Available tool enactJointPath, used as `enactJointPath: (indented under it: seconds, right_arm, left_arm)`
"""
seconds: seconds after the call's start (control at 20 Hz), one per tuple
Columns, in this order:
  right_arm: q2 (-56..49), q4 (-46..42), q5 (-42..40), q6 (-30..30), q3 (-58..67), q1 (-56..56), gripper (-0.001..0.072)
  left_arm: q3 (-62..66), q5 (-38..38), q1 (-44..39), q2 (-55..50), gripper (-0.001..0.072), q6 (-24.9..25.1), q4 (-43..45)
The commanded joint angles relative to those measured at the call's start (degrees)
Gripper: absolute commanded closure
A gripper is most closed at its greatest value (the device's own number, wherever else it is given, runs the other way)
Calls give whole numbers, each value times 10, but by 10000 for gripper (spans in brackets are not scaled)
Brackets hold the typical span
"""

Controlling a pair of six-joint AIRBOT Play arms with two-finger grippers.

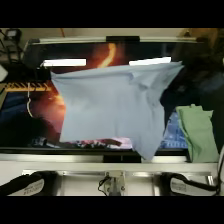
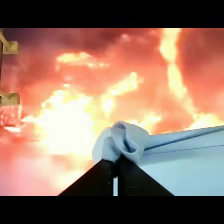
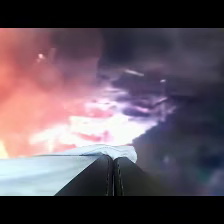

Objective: Fold the shirts.

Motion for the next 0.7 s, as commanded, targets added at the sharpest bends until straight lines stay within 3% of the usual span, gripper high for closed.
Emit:
enactJointPath:
  seconds: [0.0,0.2,0.35,0.4,0.45,0.5,0.65]
  right_arm:
    - [-98,136,-78,18,-1,0,642]
    - [-169,146,-35,20,-1,23,641]
    - [-191,144,-13,31,-1,48,625]
    - [-190,149,-13,34,0,52,515]
    - [-184,162,-4,33,3,51,277]
    - [-174,158,18,32,11,47,227]
    - [-126,30,129,57,24,10,227]
  left_arm:
    - [7,39,5,-110,671,-35,1]
    - [7,31,5,-191,669,-64,-24]
    - [7,25,5,-228,639,-64,-112]
    - [7,13,6,-233,479,-64,-141]
    - [11,-13,10,-232,285,-63,-150]
    - [27,-69,20,-232,212,-47,-146]
    - [59,-280,70,-227,212,47,-130]
